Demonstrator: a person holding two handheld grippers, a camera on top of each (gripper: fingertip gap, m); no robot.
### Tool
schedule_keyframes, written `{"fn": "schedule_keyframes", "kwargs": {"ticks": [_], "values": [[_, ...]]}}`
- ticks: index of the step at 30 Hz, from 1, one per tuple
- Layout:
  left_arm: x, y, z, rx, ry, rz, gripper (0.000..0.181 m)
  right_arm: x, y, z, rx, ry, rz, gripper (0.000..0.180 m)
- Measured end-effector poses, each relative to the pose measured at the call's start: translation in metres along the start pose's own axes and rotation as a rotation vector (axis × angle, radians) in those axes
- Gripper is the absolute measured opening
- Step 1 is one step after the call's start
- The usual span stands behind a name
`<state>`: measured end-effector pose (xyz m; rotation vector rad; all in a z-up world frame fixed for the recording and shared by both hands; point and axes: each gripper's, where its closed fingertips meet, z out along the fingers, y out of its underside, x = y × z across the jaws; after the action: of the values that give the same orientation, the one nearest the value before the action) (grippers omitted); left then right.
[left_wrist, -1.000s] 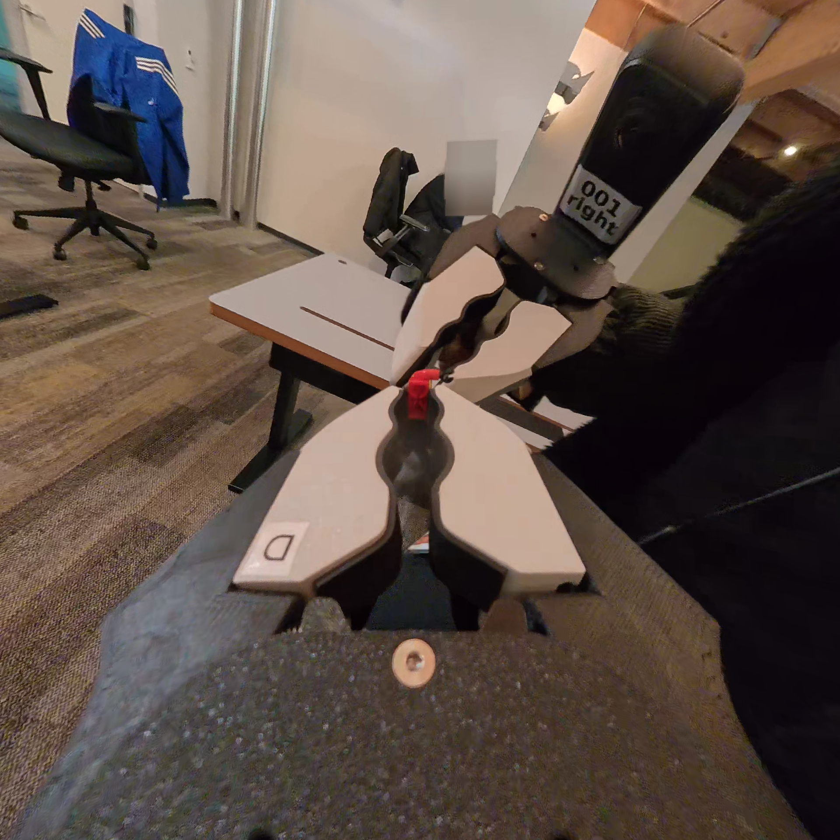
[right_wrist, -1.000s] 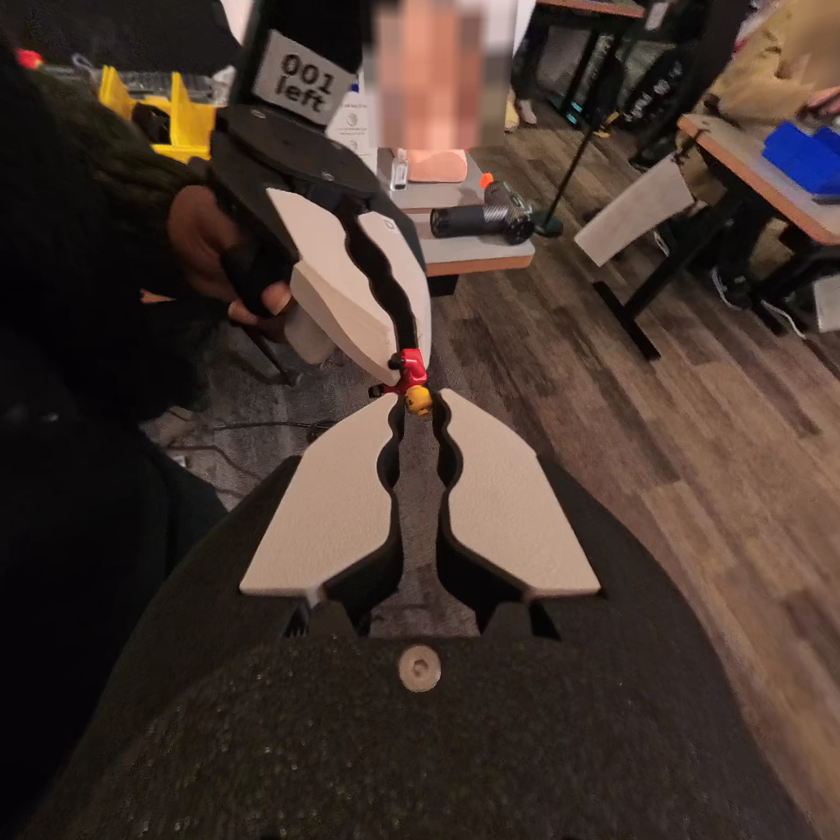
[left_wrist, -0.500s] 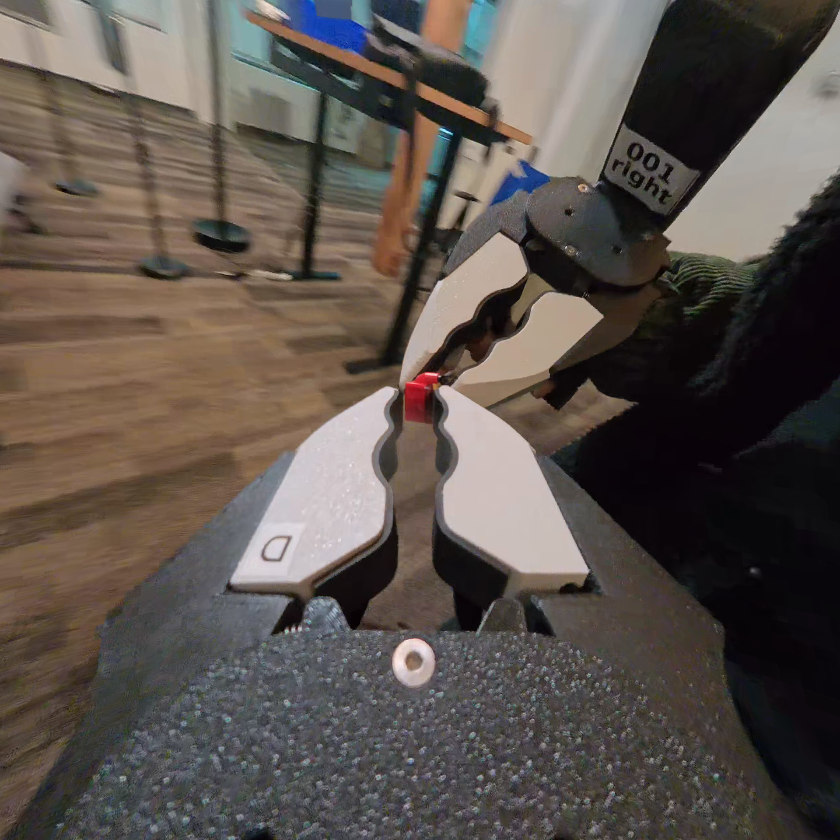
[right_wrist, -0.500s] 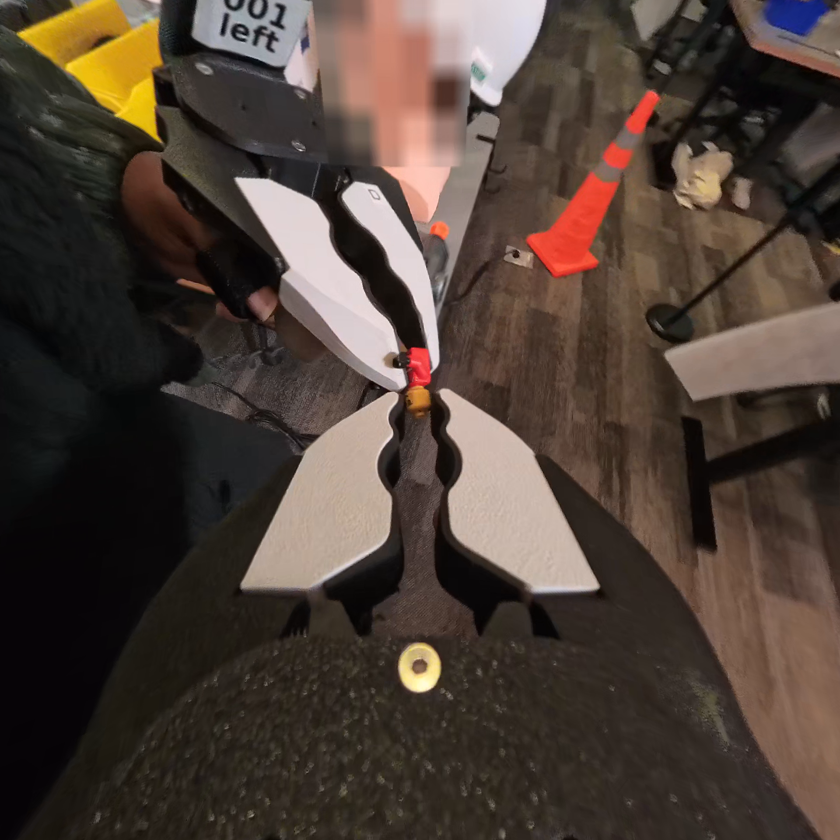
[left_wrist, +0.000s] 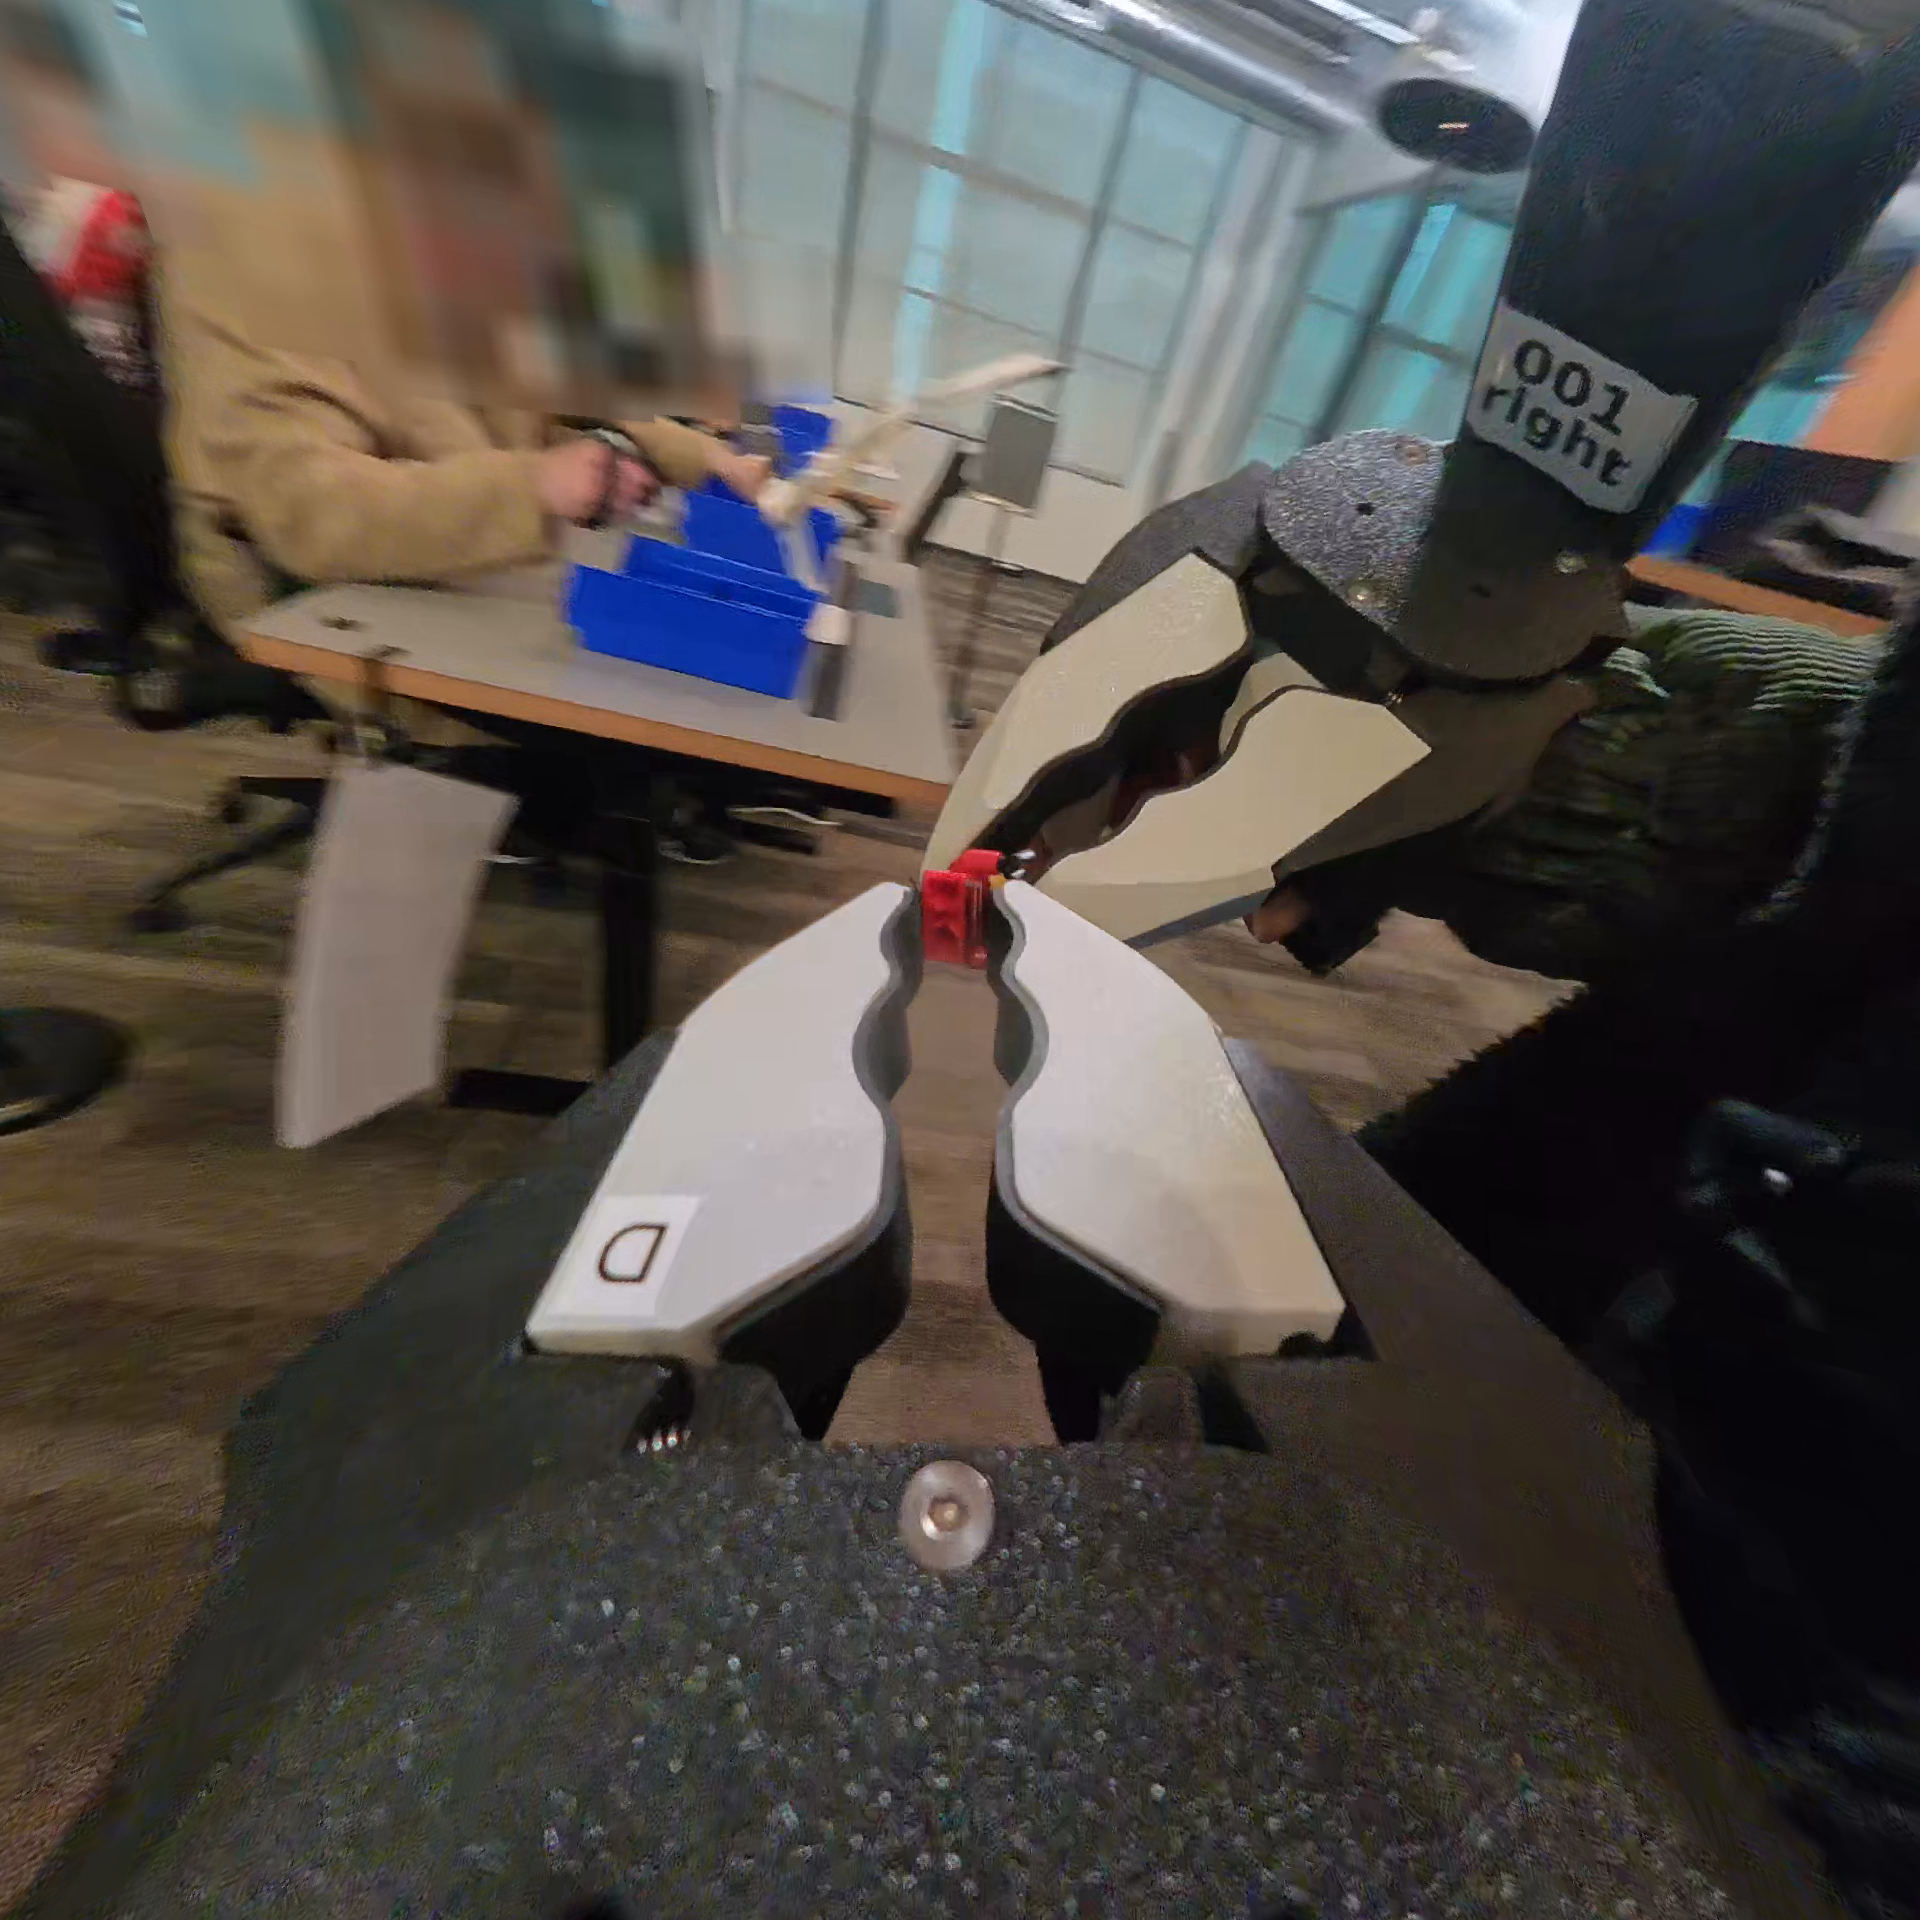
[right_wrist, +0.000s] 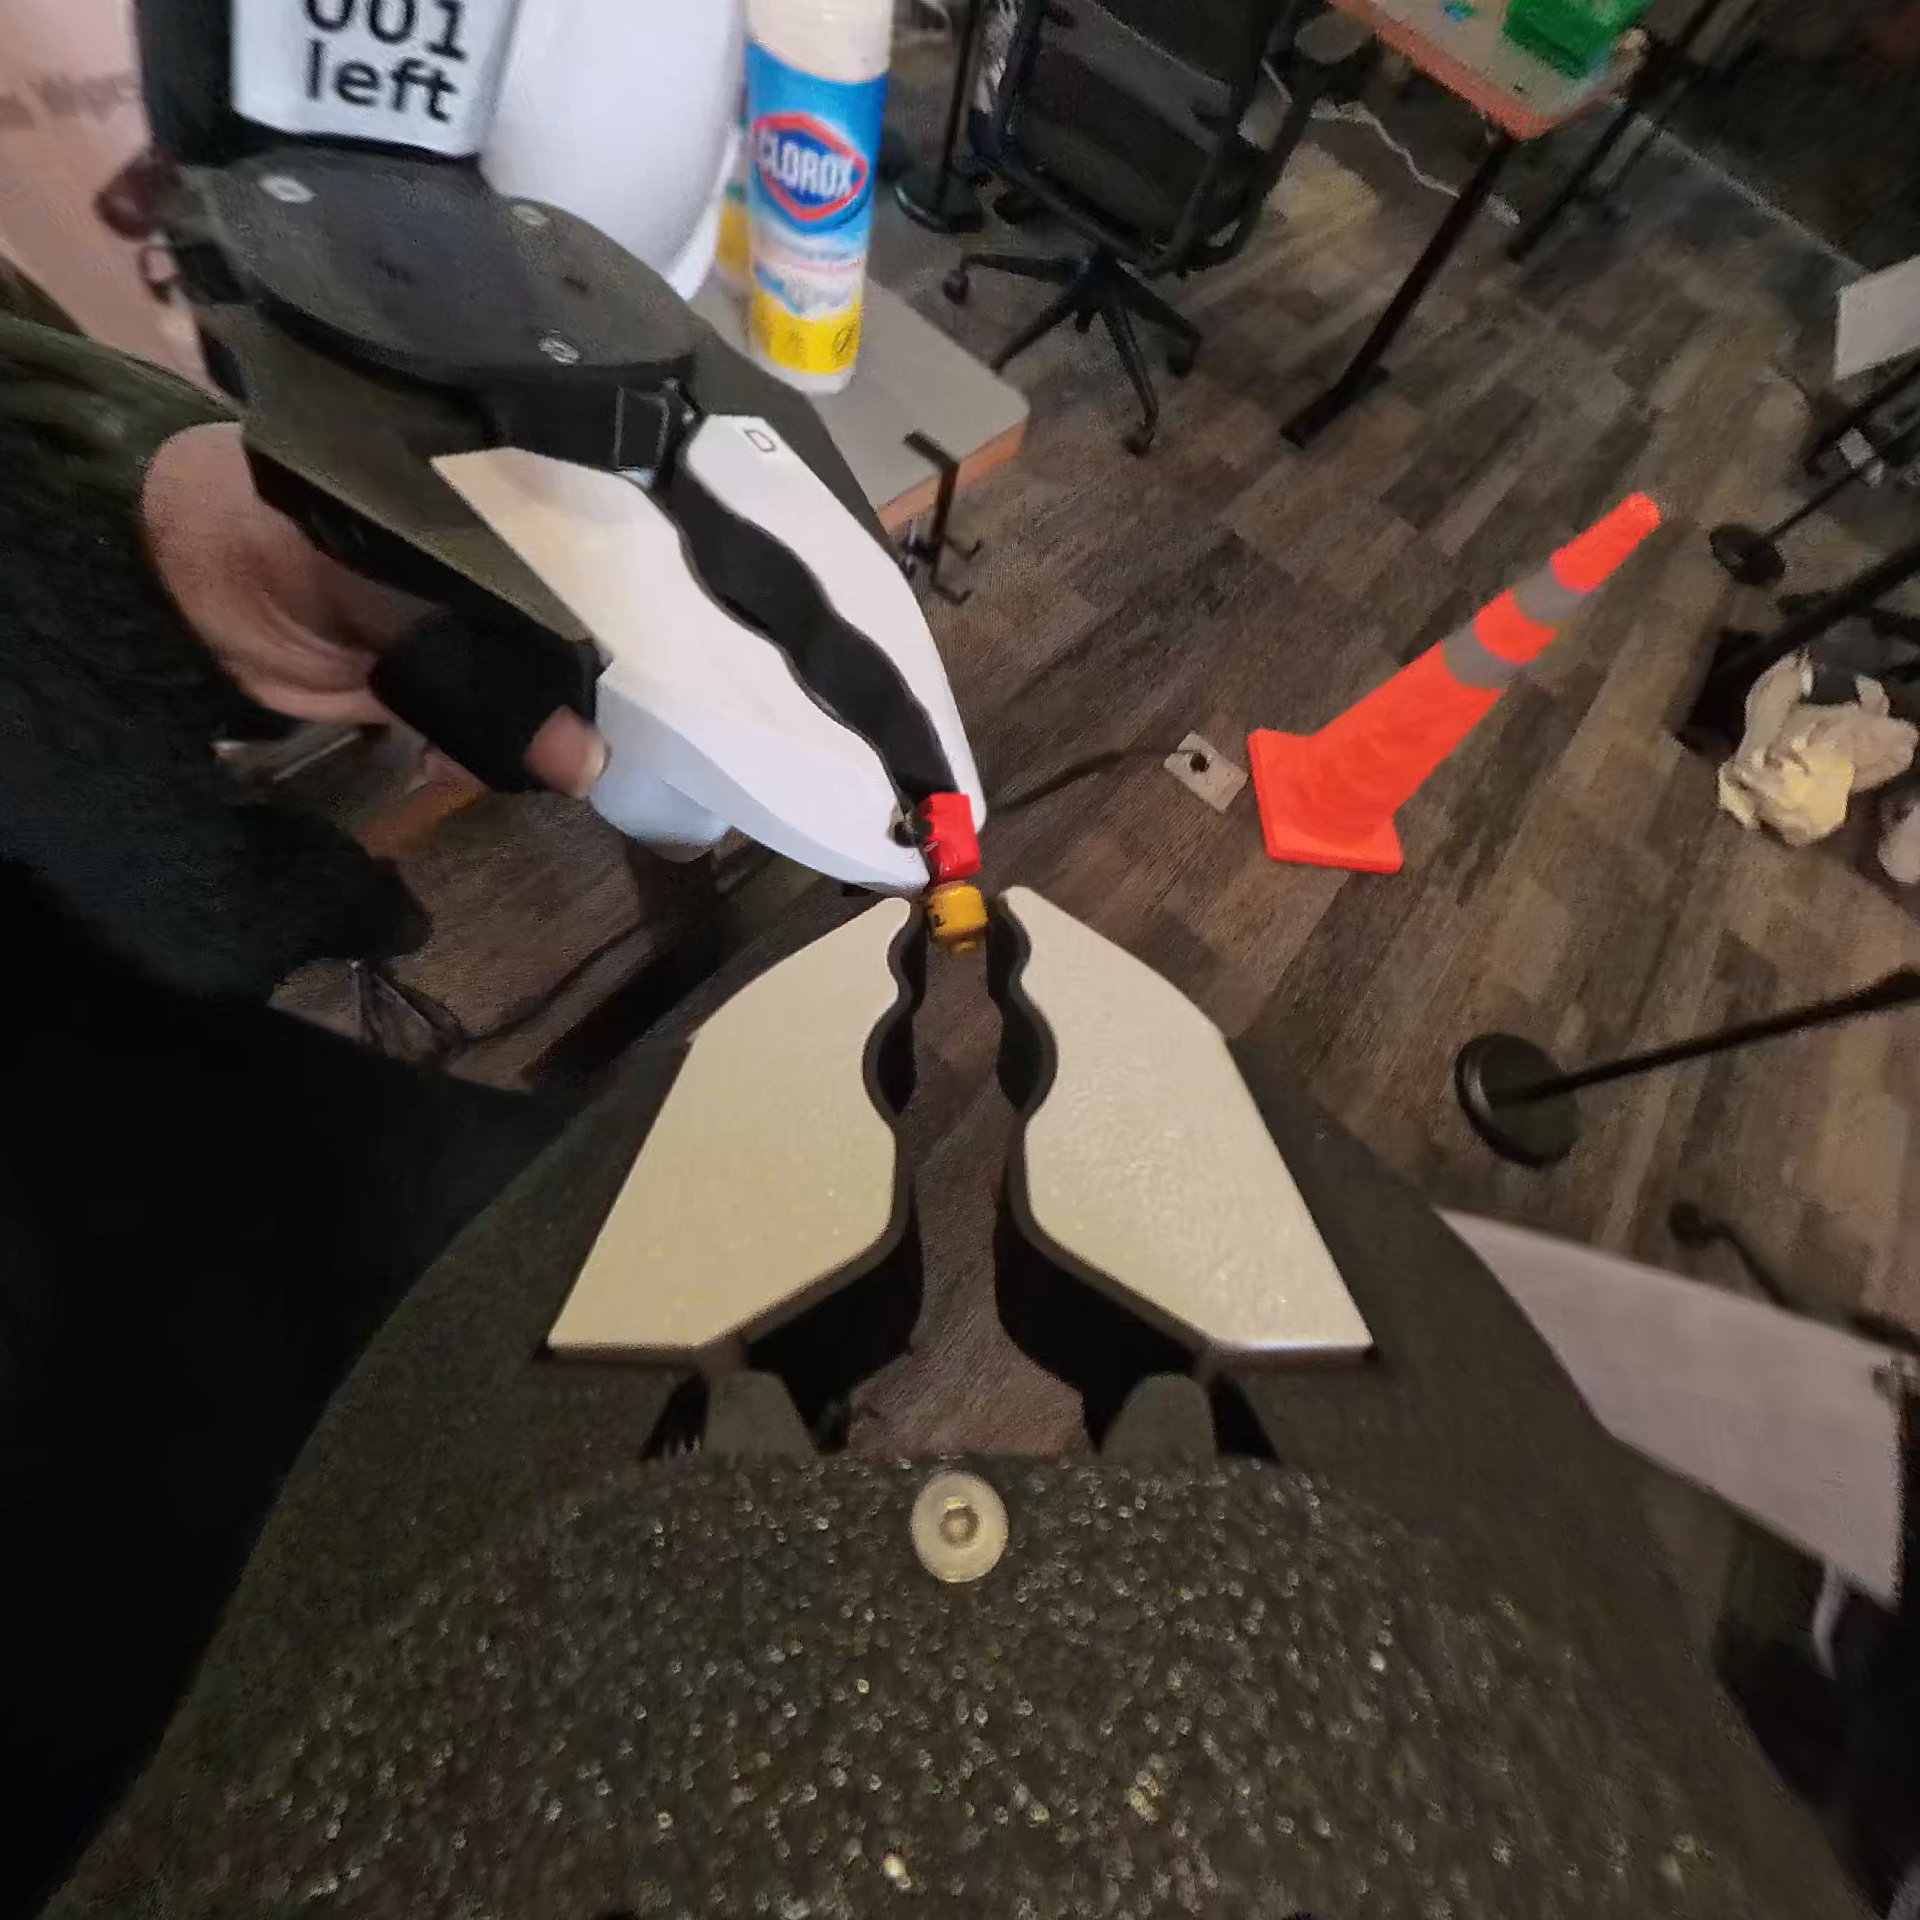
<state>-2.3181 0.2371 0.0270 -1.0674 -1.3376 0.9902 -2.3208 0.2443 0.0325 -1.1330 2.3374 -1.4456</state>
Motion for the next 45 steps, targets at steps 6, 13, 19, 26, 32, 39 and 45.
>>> {"fn": "schedule_keyframes", "kwargs": {"ticks": [6,13,19,26,32,39,45], "values": [[-0.174,-0.053,-0.004,0.018,-0.39,0.035,0.01,0.123,-0.044,0.125,0.098,-0.24,-0.032,0.012],[-0.38,-0.082,-0.048,0.065,-0.761,-0.018,0.008,0.236,-0.097,0.302,0.176,-0.559,-0.167,0.011],[-0.534,-0.157,-0.124,0.168,-1.044,-0.062,0.008,0.307,-0.206,0.434,0.202,-0.812,-0.36,0.011],[-0.679,-0.169,-0.267,0.29,-1.375,-0.106,0.009,0.301,-0.295,0.62,0.208,-0.943,-0.433,0.011],[-0.815,-0.185,-0.424,0.317,-1.453,-0.11,0.008,0.288,-0.407,0.797,0.193,-1.018,-0.433,0.011],[-0.919,-0.248,-0.615,0.228,-1.573,-0.068,0.008,0.248,-0.558,0.945,0.26,-1.155,-0.454,0.011],[-0.977,-0.222,-0.793,0.252,-1.809,-0.13,0.008,0.151,-0.639,1.088,0.273,-1.381,-0.565,0.011]]}}
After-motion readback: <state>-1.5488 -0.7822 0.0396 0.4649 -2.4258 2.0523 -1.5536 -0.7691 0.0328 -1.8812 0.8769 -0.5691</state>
